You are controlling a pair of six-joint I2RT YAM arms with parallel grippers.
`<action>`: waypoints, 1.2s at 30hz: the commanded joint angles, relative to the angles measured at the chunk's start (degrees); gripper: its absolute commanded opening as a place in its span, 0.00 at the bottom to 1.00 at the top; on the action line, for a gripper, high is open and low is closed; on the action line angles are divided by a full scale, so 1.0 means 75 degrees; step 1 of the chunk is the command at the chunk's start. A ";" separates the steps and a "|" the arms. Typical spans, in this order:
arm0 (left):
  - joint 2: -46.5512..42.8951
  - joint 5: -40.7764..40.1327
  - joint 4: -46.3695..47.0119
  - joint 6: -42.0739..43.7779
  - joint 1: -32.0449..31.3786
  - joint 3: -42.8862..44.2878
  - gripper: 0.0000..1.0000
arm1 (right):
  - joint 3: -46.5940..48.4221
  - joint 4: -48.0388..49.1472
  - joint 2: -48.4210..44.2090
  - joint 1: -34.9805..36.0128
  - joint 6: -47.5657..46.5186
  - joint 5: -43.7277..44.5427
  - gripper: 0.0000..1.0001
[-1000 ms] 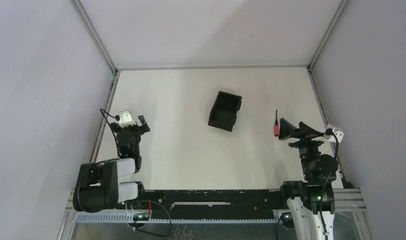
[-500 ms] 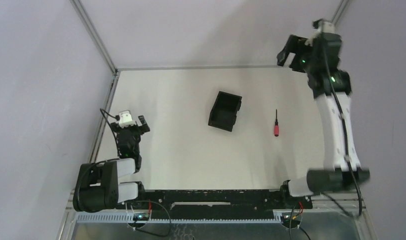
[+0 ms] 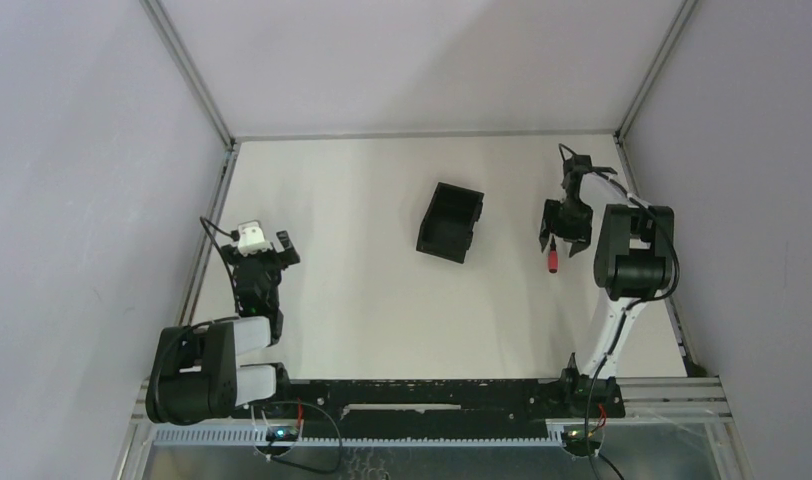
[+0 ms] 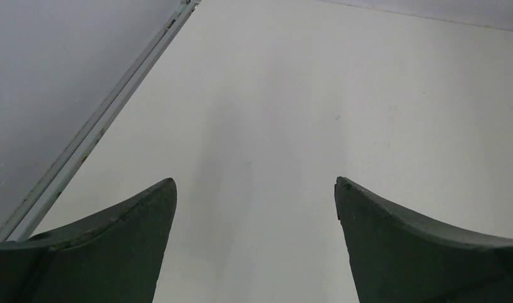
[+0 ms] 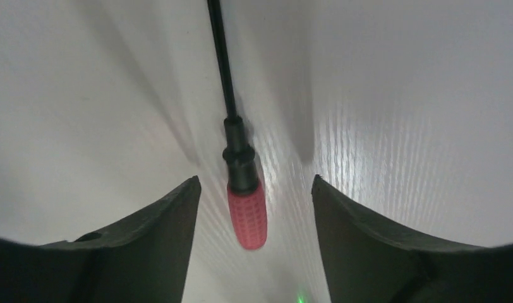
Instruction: Put the screwdriver in the bin
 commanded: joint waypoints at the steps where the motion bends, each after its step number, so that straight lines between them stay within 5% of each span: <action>1: -0.0005 -0.0027 0.0263 0.0134 -0.0043 0.0357 1.00 | -0.0057 0.0778 0.0365 0.0007 -0.0216 0.0063 0.67; 4: 0.0000 -0.0023 0.0264 0.0134 -0.0039 0.0354 1.00 | -0.0025 0.0862 0.0621 0.0017 -0.0255 0.0262 0.51; 9: -0.0005 -0.0019 0.0265 0.0137 -0.0039 0.0350 1.00 | 0.0311 0.0516 0.0534 0.0051 -0.0405 0.0560 0.00; 22: -0.0002 -0.0022 0.0263 0.0134 -0.0033 0.0359 1.00 | 0.4131 -0.3997 -0.0723 0.0434 0.0302 0.1293 0.00; 27: 0.0003 -0.0019 0.0268 0.0136 -0.0040 0.0354 1.00 | 0.4222 -0.4021 -0.1006 0.0658 0.0613 0.1186 0.00; 36: -0.0005 -0.0023 0.0263 0.0136 -0.0040 0.0352 1.00 | 0.4754 -0.3315 -0.0024 0.2812 0.1096 0.1080 0.00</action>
